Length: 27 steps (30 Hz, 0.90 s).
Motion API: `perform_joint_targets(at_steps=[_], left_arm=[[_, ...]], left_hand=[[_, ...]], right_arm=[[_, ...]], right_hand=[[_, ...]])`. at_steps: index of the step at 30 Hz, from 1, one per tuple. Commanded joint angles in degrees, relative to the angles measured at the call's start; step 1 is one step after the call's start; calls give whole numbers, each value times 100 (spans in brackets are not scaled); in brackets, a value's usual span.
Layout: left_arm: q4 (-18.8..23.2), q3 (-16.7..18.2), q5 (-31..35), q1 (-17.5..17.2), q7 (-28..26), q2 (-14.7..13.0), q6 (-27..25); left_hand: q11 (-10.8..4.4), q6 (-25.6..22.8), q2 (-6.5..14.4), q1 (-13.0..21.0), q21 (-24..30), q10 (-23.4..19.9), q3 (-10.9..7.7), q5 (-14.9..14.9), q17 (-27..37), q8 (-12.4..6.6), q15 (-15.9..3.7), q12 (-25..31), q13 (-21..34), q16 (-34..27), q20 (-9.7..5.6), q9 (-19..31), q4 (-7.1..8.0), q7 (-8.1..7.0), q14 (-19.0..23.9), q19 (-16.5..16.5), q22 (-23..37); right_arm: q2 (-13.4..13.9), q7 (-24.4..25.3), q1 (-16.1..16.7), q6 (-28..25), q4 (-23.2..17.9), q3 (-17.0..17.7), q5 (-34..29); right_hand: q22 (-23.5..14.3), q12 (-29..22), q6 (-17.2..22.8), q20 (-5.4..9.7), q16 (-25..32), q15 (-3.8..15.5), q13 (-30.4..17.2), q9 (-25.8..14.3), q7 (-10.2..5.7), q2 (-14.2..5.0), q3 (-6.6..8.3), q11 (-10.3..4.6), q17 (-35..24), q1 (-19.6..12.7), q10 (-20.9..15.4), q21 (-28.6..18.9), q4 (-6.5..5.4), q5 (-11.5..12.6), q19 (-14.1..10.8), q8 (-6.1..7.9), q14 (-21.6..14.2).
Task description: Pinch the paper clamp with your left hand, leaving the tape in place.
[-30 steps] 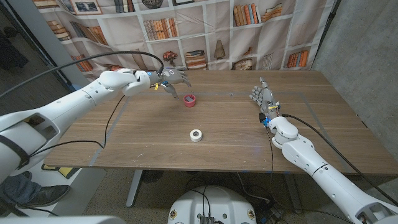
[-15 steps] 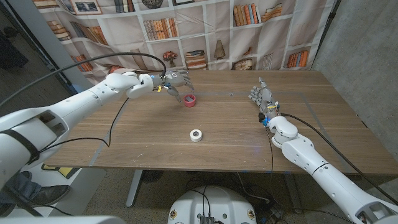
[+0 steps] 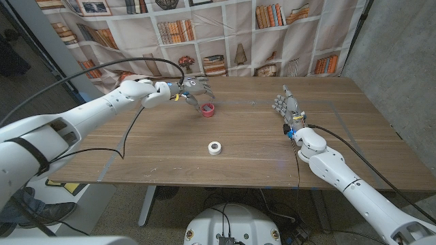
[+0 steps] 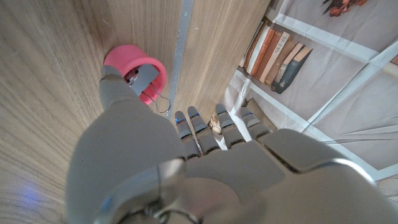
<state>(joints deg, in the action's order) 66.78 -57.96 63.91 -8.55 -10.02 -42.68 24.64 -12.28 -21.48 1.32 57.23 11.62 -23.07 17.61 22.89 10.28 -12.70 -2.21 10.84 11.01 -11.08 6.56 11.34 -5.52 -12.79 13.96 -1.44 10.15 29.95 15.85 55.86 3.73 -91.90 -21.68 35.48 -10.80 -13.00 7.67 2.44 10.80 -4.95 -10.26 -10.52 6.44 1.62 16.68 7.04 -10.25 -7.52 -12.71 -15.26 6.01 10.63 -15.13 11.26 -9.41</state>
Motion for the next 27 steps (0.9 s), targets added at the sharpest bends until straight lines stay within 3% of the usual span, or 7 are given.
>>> perform_joint_targets(at_steps=[1, 14, 19, 27], left_arm=[[-402, -233, -113, 165, -162, 226, -4], [-581, -417, -259, 262, -188, 321, 52], [-512, -430, -322, 246, -112, 303, 45], [-327, -368, -385, 173, -14, 234, -51]], left_hand=[[-20, -94, 53, 42, 6, -76, -6, 44, 26, -43, -844, 36, 19, -25, 36, 32, 30, 11, 103, -44, 8], [-21, -562, 139, 145, 3, -630, -8, 84, 16, -227, -909, 176, 46, -35, 88, 58, 51, 14, 287, -153, 6], [-26, -1120, 223, 253, -14, -1185, -4, 95, 14, -418, -926, 224, 48, -32, 85, 60, 72, 14, 454, -230, -1], [-26, -1429, 288, 360, 3, -1487, -17, 101, 17, -511, -932, 230, 45, -54, 68, 55, 66, 11, 632, -352, -5]], right_arm=[[11, 30, 46, -16, -20, 28, 36], [21, 25, 35, -33, -5, 41, 57], [46, 22, 53, -45, -28, 49, 63], [76, 13, 100, -38, -54, 71, 83]], right_hand=[[-8, 1, 26, 67, 7, 6, -33, -31, -10, -73, -7, -10, -33, -6, -51, -12, -15, -5, -60, 8, -58], [-9, 6, 26, 63, 0, 6, -34, -32, -17, -77, -15, -11, -35, -2, -58, -5, -15, -6, -59, 6, -61], [-9, 7, 27, 62, -2, 9, -34, -32, -23, -78, -17, -6, -35, -1, -62, -3, -15, -6, -59, 5, -61], [-10, 9, 28, 57, -3, 9, -34, -32, -25, -82, -20, -8, -36, 1, -69, -1, -15, -6, -64, 5, -70]])
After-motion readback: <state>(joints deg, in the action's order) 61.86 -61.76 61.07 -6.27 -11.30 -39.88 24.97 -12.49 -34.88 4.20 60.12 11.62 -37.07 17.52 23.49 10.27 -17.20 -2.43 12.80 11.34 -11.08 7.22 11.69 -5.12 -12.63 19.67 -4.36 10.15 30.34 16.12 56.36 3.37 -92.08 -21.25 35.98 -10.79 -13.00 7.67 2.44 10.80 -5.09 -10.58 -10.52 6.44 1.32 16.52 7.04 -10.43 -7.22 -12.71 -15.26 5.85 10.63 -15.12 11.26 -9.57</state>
